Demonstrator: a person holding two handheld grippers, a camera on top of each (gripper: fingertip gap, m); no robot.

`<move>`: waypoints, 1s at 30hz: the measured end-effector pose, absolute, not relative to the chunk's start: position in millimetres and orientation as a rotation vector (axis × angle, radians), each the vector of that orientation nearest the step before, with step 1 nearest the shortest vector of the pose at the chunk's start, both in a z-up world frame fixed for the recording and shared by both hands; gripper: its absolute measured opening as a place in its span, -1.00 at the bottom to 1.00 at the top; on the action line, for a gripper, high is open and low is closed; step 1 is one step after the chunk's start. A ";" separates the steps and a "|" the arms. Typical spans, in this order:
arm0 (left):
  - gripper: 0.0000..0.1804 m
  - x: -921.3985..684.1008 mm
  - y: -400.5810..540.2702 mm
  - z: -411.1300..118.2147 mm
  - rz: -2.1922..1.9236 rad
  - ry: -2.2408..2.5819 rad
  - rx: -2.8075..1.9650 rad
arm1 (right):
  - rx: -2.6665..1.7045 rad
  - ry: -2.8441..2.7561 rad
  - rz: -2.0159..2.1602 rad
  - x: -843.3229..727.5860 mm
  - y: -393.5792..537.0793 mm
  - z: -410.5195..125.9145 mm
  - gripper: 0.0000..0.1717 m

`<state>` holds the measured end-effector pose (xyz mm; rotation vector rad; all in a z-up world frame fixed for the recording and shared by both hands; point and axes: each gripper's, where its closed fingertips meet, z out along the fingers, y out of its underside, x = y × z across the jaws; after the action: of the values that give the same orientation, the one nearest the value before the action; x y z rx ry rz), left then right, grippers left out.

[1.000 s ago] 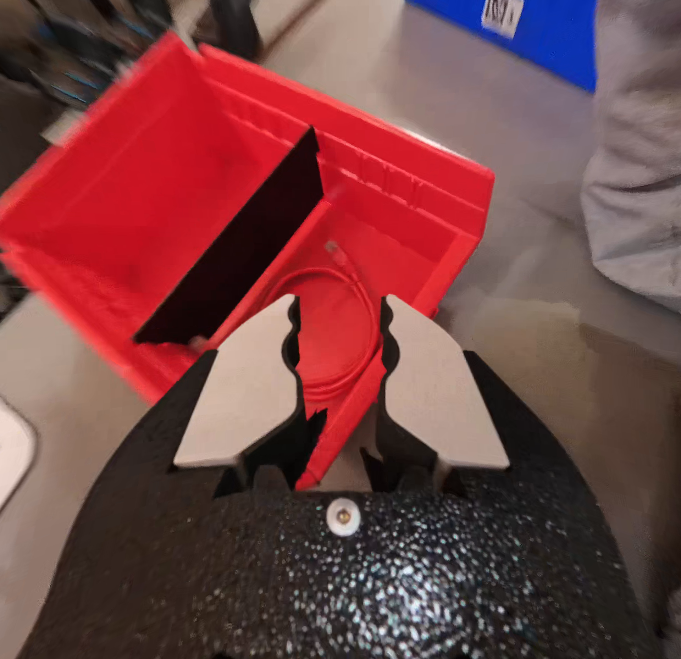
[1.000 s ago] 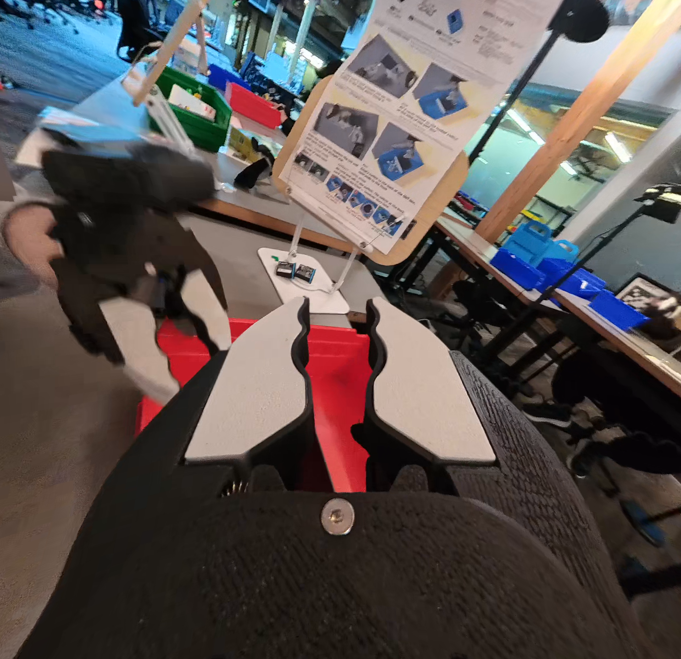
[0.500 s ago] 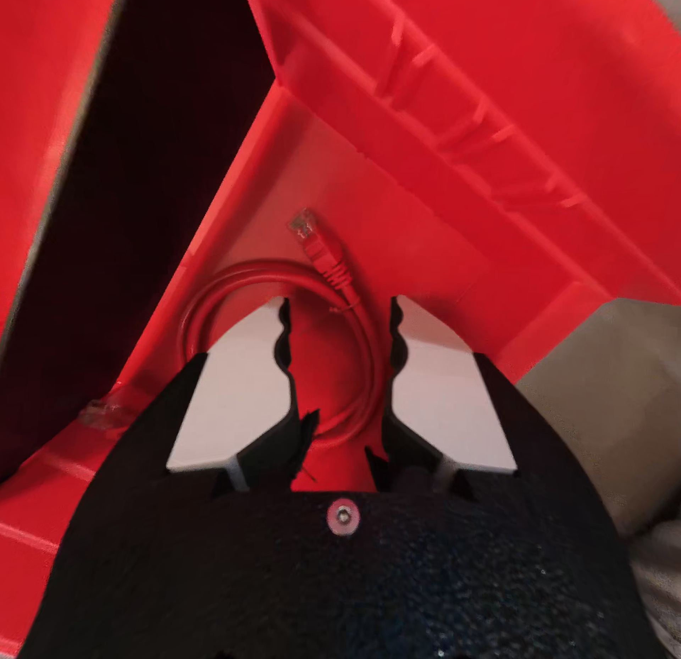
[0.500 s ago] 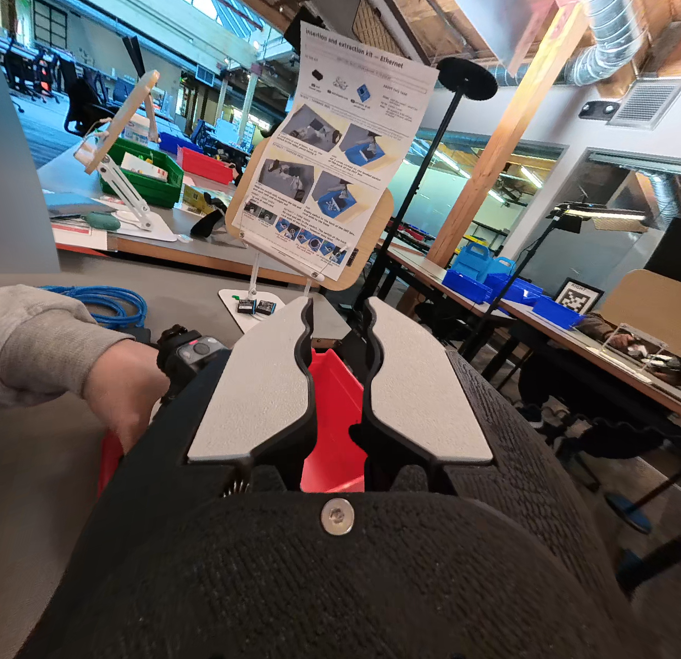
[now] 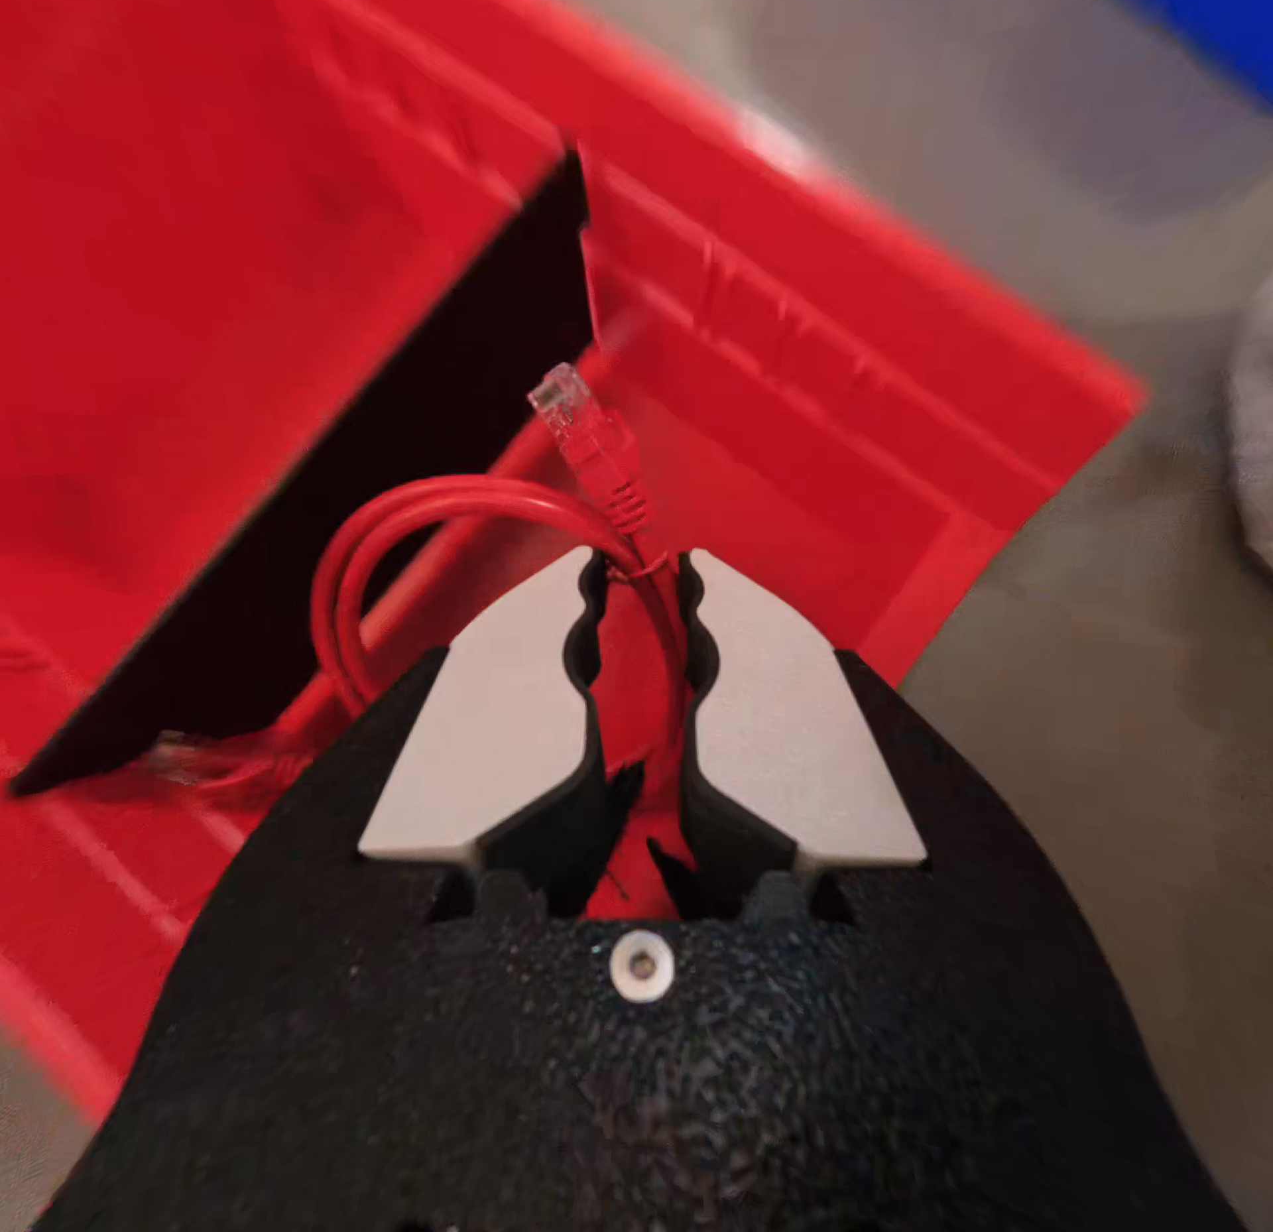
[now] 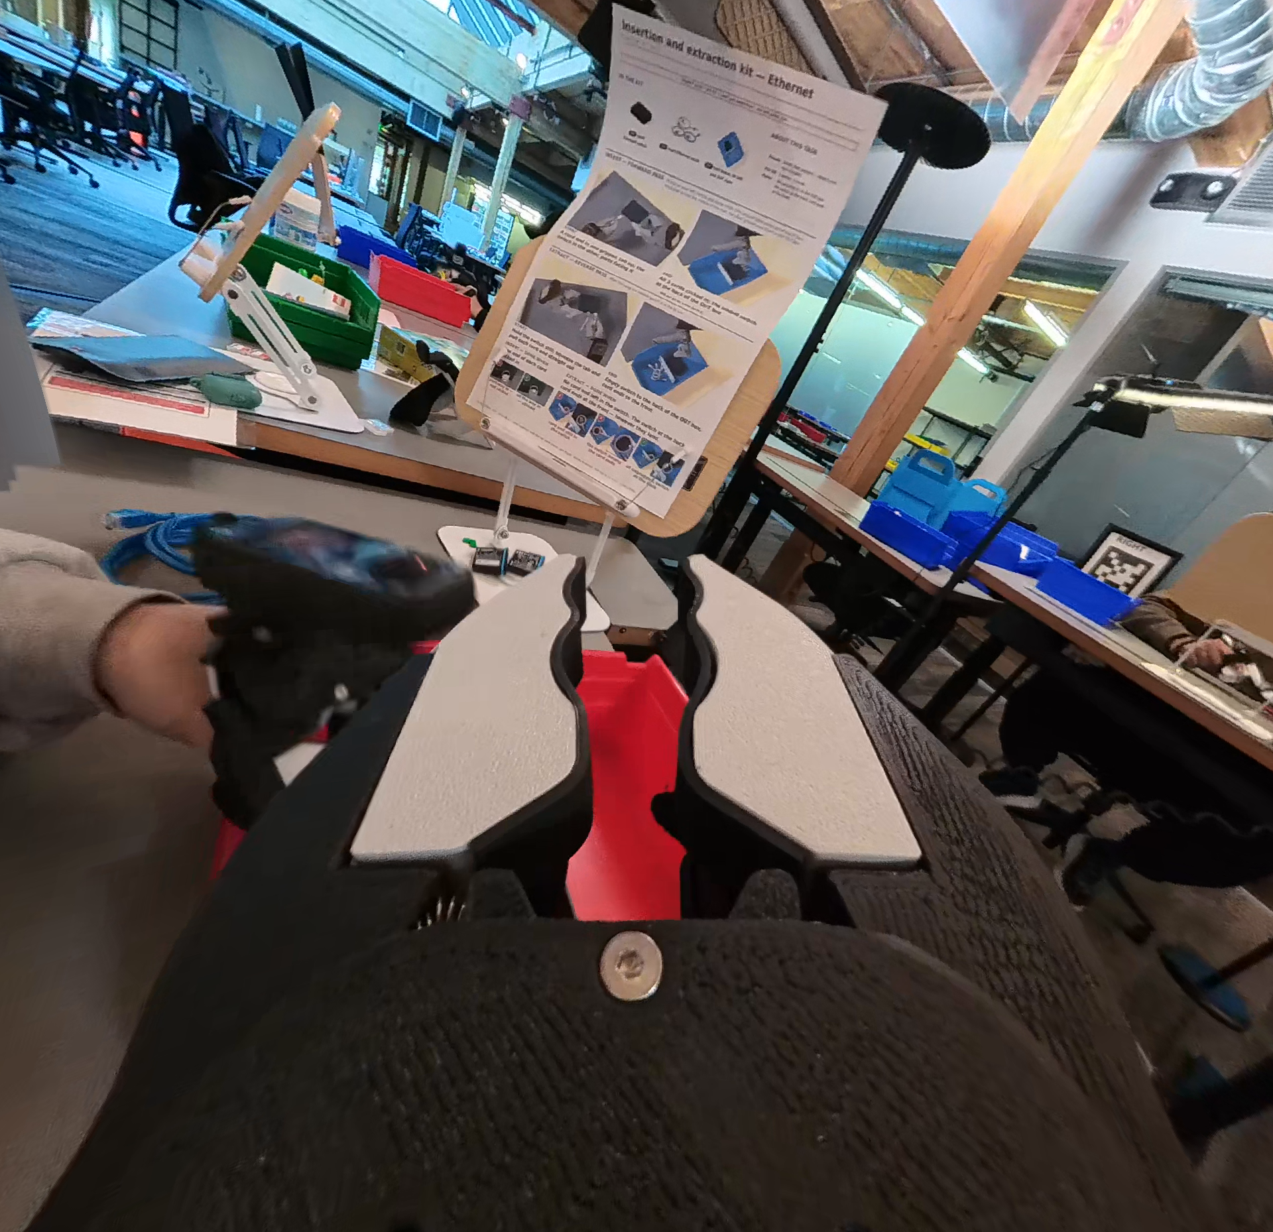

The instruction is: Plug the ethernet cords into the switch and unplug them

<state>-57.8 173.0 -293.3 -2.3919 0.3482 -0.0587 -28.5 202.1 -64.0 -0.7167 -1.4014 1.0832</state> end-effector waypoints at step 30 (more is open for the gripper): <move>-0.60 -50.6 68.4 -104.8 0.969 0.490 -1.082 | -0.392 -1.564 0.976 -67.4 77.4 -80.9 -0.80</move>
<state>-50.6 68.4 -104.8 -1.0816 0.4899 0.9686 -67.4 77.4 -80.9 -0.3922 -1.5641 0.9759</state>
